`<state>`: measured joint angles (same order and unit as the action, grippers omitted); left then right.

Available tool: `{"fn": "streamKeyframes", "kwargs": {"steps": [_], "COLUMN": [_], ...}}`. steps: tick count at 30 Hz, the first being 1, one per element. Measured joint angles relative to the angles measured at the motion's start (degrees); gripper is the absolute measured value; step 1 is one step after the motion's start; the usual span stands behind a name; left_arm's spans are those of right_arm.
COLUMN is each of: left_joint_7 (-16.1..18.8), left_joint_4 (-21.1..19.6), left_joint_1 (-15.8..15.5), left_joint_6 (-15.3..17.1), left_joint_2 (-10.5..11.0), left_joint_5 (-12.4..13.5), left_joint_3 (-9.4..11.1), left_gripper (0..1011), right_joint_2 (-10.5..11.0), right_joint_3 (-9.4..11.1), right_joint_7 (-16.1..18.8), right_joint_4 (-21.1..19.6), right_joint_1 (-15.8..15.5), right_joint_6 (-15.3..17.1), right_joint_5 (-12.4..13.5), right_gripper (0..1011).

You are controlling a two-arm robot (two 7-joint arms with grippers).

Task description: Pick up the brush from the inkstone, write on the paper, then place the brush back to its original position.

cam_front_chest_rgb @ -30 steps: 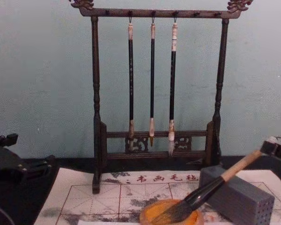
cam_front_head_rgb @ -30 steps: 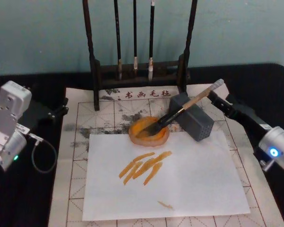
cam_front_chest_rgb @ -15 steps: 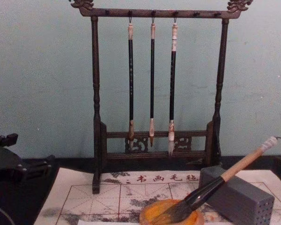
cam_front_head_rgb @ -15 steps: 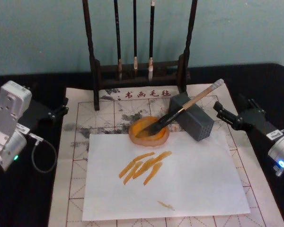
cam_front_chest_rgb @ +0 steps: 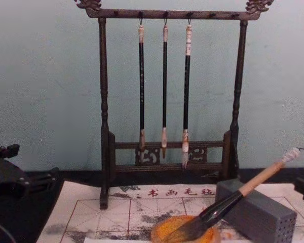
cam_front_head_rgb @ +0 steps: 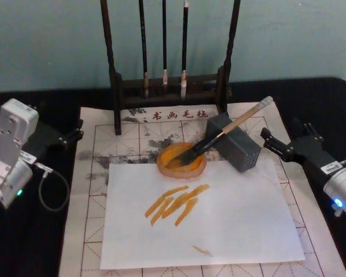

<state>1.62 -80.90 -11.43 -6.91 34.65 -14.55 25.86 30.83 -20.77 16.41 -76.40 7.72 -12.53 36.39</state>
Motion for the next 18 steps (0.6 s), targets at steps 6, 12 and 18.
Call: {"fn": "streamKeyframes", "kwargs": {"steps": [6, 12, 18], "left_joint_7": [0.0, 0.0, 0.0], "left_joint_4": [0.0, 0.0, 0.0], "left_joint_1": [0.0, 0.0, 0.0], "left_joint_6": [0.0, 0.0, 0.0], "left_joint_2": [0.0, 0.0, 0.0], "left_joint_5": [0.0, 0.0, 0.0], "left_joint_3": [0.0, 0.0, 0.0], "left_gripper": [1001, 1001, 1001], "right_joint_2": [-0.5, -0.5, -0.4], "right_joint_3": [0.4, 0.3, 0.3], "right_joint_7": [-0.2, -0.2, -0.2], "right_joint_4": [0.1, 0.1, 0.1], "right_joint_1": [0.0, 0.0, 0.0], "right_joint_6": [0.2, 0.2, 0.2], "right_joint_5": [-0.2, -0.2, -0.2], "right_gripper": [1003, 1002, 1002]}}
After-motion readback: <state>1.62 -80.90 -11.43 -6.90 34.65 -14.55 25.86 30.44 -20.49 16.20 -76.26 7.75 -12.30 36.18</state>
